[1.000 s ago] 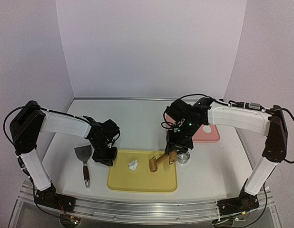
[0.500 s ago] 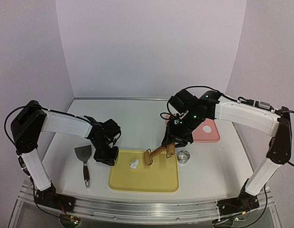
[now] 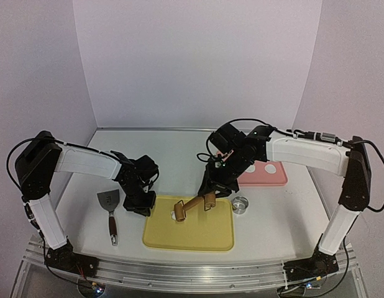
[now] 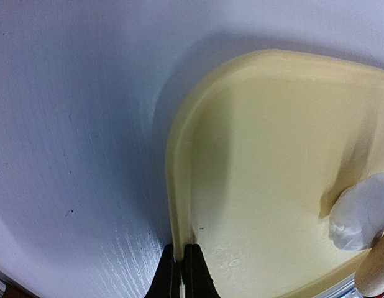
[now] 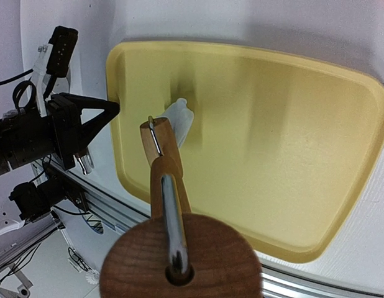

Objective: Roll out the dumpling wrappers from the dough

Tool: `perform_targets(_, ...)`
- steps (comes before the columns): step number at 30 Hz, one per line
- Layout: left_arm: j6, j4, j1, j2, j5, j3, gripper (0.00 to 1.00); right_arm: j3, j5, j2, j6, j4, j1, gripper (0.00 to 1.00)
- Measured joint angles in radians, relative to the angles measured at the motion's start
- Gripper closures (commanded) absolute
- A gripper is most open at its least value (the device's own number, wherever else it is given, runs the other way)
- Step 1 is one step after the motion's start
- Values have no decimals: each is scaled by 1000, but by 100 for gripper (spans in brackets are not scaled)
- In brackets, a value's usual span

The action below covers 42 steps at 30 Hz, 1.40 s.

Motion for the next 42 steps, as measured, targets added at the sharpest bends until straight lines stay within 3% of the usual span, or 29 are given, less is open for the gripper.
perform_targets(25,7,0,0,0,0,0,100,-22,42,22,11,4,6,100)
perform_targets(42,24,2,0,2,8,0,100,49,72,87,-8,-25,25,100)
